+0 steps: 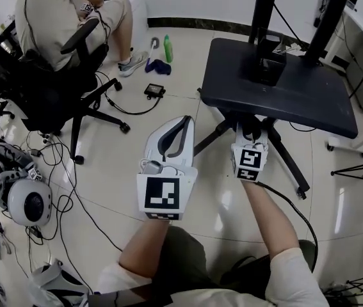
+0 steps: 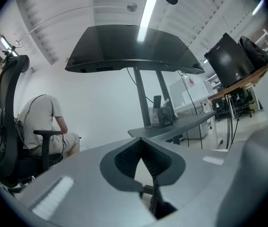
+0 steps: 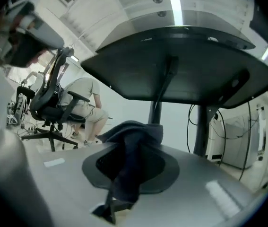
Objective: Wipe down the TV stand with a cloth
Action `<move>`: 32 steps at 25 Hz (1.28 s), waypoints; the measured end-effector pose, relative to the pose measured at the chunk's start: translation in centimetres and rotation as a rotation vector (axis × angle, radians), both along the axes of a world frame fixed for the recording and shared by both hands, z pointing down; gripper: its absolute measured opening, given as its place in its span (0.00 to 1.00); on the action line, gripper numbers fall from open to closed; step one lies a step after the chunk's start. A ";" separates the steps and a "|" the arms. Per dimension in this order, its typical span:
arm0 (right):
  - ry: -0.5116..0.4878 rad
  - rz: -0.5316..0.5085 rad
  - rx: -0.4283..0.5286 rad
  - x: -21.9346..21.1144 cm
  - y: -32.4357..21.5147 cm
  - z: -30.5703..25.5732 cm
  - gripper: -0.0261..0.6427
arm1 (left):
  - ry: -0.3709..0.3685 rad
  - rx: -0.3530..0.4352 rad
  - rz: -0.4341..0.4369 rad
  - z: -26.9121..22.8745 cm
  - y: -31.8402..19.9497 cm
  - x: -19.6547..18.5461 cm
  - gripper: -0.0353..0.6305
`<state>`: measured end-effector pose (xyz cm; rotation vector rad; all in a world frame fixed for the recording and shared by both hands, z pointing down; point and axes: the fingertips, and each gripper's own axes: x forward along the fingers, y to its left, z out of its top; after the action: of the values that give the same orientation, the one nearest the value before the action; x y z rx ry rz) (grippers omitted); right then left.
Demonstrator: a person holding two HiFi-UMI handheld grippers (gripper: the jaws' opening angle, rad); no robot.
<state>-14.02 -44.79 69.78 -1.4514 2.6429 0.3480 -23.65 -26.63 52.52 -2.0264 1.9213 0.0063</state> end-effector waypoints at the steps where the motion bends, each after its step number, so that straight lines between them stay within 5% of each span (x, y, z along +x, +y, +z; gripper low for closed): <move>1: 0.004 0.006 0.001 -0.1 -1.4 -1.1 0.15 | 0.013 -0.032 -0.002 0.1 0.2 0.2 0.16; 10: 0.023 0.023 -0.050 2.3 -10.8 -2.2 0.15 | 0.011 -0.010 -0.023 -3.1 -0.8 4.4 0.16; 18: 0.265 0.011 -0.366 -0.8 -15.8 26.6 0.15 | -0.033 -0.088 -0.035 4.5 -3.4 2.6 0.18; 23: 0.259 -0.056 -0.396 -2.8 -16.6 30.8 0.15 | -0.072 -0.071 -0.054 4.4 -3.7 2.1 0.18; 26: 0.281 -0.149 -0.449 -7.1 -12.6 35.2 0.15 | -0.089 -0.071 -0.075 4.8 -3.8 1.8 0.18; 32: 0.335 -0.509 -0.398 -21.4 8.3 41.9 0.15 | -0.097 -0.085 -0.108 5.1 -3.8 1.3 0.18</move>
<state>-35.42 -36.46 111.73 -0.7745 3.3694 0.0090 -22.34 -30.45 57.57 -1.9341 1.9980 -0.2000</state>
